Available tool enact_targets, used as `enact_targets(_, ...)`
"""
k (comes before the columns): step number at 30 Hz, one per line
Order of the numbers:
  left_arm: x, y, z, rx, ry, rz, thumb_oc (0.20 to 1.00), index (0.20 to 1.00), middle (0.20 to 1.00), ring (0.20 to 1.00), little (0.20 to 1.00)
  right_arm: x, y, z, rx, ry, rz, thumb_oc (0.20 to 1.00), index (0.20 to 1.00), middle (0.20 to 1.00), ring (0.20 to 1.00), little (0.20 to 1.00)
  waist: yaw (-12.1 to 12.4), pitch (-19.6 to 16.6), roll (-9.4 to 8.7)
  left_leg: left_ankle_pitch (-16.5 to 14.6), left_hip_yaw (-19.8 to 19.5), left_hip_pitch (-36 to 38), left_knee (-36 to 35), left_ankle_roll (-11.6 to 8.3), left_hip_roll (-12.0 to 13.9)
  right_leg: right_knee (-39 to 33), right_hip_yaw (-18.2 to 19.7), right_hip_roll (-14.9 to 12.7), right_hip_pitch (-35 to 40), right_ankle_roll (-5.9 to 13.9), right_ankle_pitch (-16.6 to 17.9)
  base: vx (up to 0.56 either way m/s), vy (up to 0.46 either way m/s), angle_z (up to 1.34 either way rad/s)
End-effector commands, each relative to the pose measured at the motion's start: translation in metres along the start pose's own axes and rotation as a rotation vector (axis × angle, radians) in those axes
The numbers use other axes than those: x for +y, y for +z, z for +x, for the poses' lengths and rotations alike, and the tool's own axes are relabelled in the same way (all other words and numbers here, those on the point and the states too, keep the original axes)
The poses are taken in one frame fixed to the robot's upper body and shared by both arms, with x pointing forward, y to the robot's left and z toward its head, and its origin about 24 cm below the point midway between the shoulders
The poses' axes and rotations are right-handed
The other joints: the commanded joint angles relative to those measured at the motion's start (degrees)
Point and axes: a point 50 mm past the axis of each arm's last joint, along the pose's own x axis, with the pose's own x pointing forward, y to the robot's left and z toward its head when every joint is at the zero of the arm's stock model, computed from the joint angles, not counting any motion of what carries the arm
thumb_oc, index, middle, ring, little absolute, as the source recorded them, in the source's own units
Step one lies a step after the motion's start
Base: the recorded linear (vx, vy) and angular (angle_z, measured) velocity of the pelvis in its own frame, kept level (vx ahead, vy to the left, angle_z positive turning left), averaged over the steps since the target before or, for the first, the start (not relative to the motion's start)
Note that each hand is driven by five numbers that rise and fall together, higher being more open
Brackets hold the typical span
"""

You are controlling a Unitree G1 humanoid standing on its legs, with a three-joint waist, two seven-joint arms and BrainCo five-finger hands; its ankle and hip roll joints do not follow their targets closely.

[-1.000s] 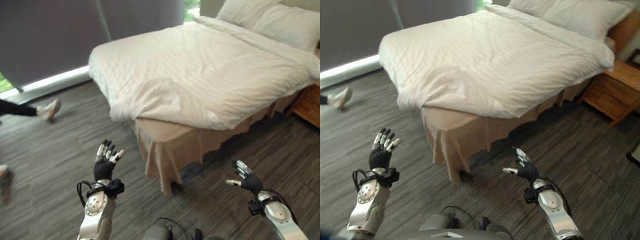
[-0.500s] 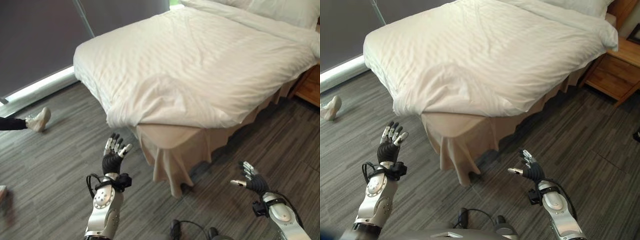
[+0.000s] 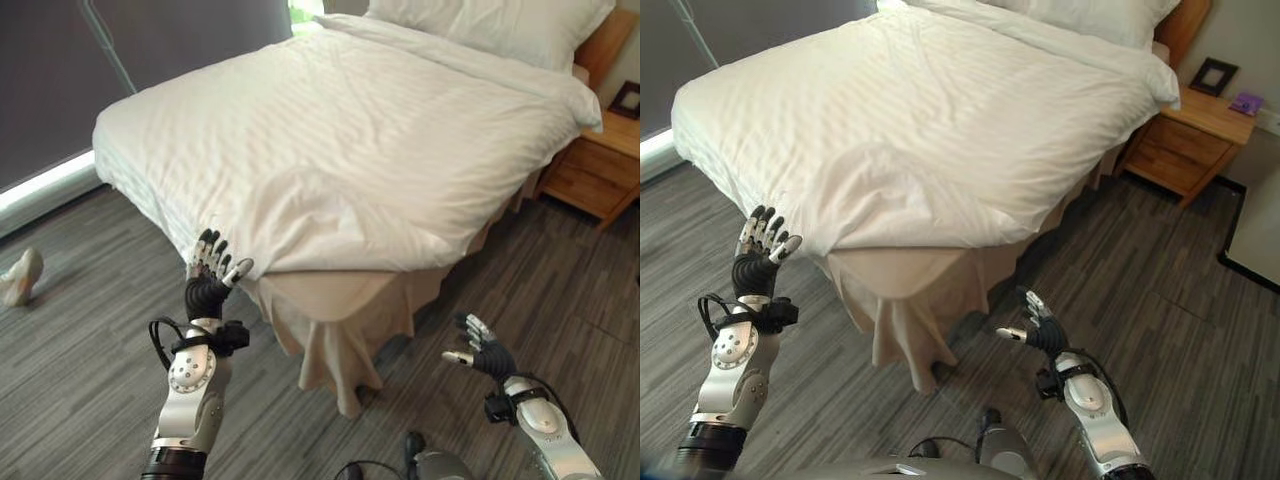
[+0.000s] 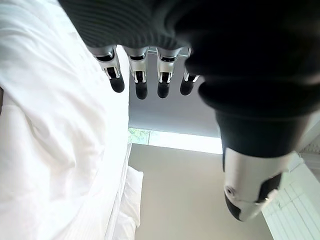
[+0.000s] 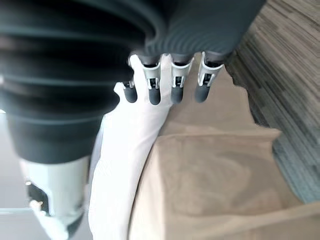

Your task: Making the bed.

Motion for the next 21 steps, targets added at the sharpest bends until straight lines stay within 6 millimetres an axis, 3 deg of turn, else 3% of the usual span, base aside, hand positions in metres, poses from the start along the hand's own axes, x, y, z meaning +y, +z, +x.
enact_targets(1,-0.003,0.015,0.007,-0.086,-0.051,-0.001,1.000,1.000,1.000,1.000,1.000,-0.023,0.024,0.004,-0.123,-0.055,0.007,1.000,1.000,1.000,1.000,1.000,-0.16,-2.68,0.71,1.03,-1.52,-2.40,0.25,-1.25,1.17,-4.61,0.90,1.87,7.38,-0.50,-2.88,0.10,-0.100,-0.01)
enact_targets(4,0.001,0.009,0.004,-0.052,-0.039,0.005,1.000,1.000,1.000,1.000,1.000,-0.027,0.026,0.003,-0.130,-0.068,0.001,1.000,1.000,1.000,1.000,1.000,-0.22,-3.07,0.39,0.91,-1.90,-1.86,0.25,-1.69,1.54,-5.53,0.63,2.15,8.67,-0.86,-3.06,0.10,-0.136,0.11)
enact_targets(5,0.039,0.017,0.001,-0.090,0.175,-0.059,1.000,1.000,1.000,1.000,1.000,-0.073,0.038,-0.007,-0.399,-0.412,0.721,1.000,1.000,1.000,1.000,1.000,3.24,3.27,-2.12,3.52,0.11,-13.88,31.84,-2.33,8.61,-0.84,0.26,2.35,7.93,-4.67,-3.96,0.09,-0.170,0.21)
enact_targets(8,0.036,0.012,0.002,-0.062,0.174,-0.063,1.000,1.000,1.000,1.000,1.000,-0.070,0.031,-0.009,-0.384,-0.420,0.794,1.000,1.000,1.000,1.000,1.000,2.26,2.41,-1.91,2.23,2.47,-13.89,24.97,-3.08,7.07,-1.36,-2.56,1.41,8.52,-4.54,-4.52,0.08,-0.084,0.28)
enact_targets(9,0.037,0.009,-0.001,-0.046,0.176,-0.055,1.000,1.000,1.000,1.000,1.000,-0.070,0.027,-0.013,-0.388,-0.439,0.819,1.000,1.000,1.000,1.000,1.000,1.83,1.48,-0.78,0.59,2.44,-12.83,16.71,-2.99,3.48,-1.50,-3.92,1.85,8.22,-3.73,-4.48,0.10,0.049,0.63)
enact_targets(10,0.037,0.008,-0.002,-0.045,0.185,-0.059,1.000,1.000,1.000,1.000,1.000,-0.070,0.024,-0.015,-0.377,-0.459,0.808,1.000,1.000,1.000,1.000,1.000,1.18,0.98,-0.36,0.67,3.68,-10.86,12.84,-2.97,3.01,-1.25,-4.67,1.91,8.32,-3.13,-5.05,0.12,0.066,0.71)
enact_targets(14,0.036,0.011,0.000,-0.065,0.176,-0.039,1.000,1.000,1.000,1.000,1.000,-0.073,0.021,-0.019,-0.398,-0.526,0.806,1.000,1.000,1.000,1.000,1.000,0.00,-0.62,0.60,1.44,2.58,-7.55,7.17,-2.69,1.63,-1.57,-5.84,1.39,8.35,-2.59,-5.53,0.14,0.106,0.26)
enact_targets(21,0.043,0.016,-0.006,-0.076,0.177,-0.012,1.000,1.000,1.000,1.000,1.000,-0.087,0.017,-0.018,-0.357,-0.577,0.728,1.000,1.000,1.000,1.000,1.000,0.95,-1.79,0.67,1.56,1.34,-4.30,1.90,-1.41,0.70,-2.19,-5.77,0.96,8.89,-1.43,-5.14,0.10,0.110,-0.01)
